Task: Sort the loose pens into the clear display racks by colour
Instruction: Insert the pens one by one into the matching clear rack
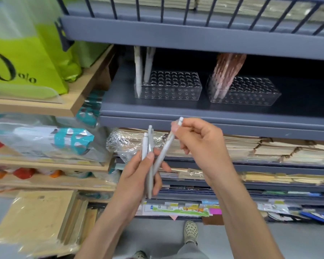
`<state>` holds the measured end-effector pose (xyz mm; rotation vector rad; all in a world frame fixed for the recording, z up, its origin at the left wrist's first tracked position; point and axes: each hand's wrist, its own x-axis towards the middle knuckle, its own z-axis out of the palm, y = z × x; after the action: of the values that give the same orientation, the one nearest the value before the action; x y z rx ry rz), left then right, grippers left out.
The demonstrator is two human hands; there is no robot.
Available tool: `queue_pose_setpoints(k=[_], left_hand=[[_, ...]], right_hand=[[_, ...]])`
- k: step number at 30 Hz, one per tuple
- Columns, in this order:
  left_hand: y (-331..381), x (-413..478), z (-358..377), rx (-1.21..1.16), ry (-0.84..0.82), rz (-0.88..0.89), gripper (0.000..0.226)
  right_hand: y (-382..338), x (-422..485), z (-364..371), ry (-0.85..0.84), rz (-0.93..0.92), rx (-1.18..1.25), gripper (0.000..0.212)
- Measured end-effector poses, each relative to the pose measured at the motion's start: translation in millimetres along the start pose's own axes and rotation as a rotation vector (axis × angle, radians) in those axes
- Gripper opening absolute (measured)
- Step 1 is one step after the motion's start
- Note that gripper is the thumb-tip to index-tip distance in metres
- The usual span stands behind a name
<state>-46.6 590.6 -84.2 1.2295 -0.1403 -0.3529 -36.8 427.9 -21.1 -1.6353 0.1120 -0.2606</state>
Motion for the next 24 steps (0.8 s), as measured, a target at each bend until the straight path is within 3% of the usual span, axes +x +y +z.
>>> queue_pose_setpoints(k=[3,7,9,11,14,17,20,24], left_hand=[[4,0,-9,0.025,0.049,0.011,0.032],[10,-2,-20,0.062,0.091,0.046,0.031],[12,-2,-28,0.062,0.116,0.05,0.03],[13,-2,-37,0.032,0.151,0.041,0.028],[13,-1,-51,-0.024,0.203,0.011,0.024],[10,-1,-64,-0.037,0.214,-0.01,0.025],[8,-1,-69,-0.044,0.207,-0.024,0.025],[8,3,-73,-0.035,0.184,-0.014,0.024]], right_hand=[[4,-4,21,-0.018,-0.014,-0.004,0.007],[5,-2,43,-0.227,0.043,-0.248,0.005],[3,3,50,-0.242,0.027,-0.335,0.007],[-1,10,52,-0.186,-0.001,-0.334,0.005],[-16,28,49,-0.082,-0.075,-0.148,0.009],[-32,56,43,0.108,-0.17,-0.052,0.013],[-40,82,41,0.253,-0.243,-0.122,0.012],[-40,102,47,0.309,-0.311,-0.235,0.004]])
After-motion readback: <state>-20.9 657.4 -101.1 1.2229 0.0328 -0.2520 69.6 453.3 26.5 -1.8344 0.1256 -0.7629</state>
